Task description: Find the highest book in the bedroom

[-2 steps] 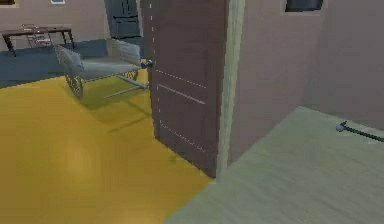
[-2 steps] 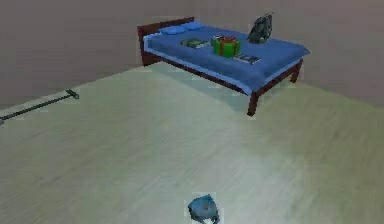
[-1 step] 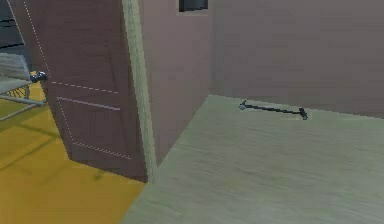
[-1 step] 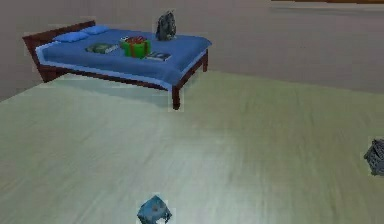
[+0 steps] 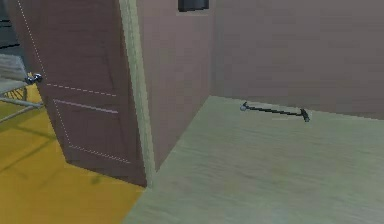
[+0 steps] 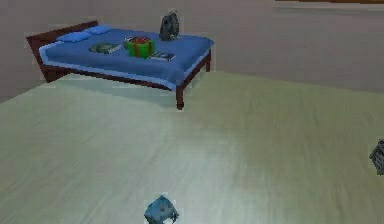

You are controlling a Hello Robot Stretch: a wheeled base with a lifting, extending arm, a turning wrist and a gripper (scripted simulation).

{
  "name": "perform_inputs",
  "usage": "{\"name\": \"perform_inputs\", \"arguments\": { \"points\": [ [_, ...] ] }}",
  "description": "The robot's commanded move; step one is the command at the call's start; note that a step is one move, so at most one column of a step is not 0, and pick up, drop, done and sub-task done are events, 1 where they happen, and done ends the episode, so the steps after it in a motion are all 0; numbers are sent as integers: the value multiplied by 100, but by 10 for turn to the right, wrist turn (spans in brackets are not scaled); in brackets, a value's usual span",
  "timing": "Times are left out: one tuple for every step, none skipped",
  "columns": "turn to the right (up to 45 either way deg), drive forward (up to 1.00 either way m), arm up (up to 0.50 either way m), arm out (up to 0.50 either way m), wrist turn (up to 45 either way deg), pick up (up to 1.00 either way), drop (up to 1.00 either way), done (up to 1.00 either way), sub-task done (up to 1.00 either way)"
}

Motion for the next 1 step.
{"name": "perform_inputs", "arguments": {
  "points": [
    [180,0,0,0,0,0,0,0,0]
  ]
}}
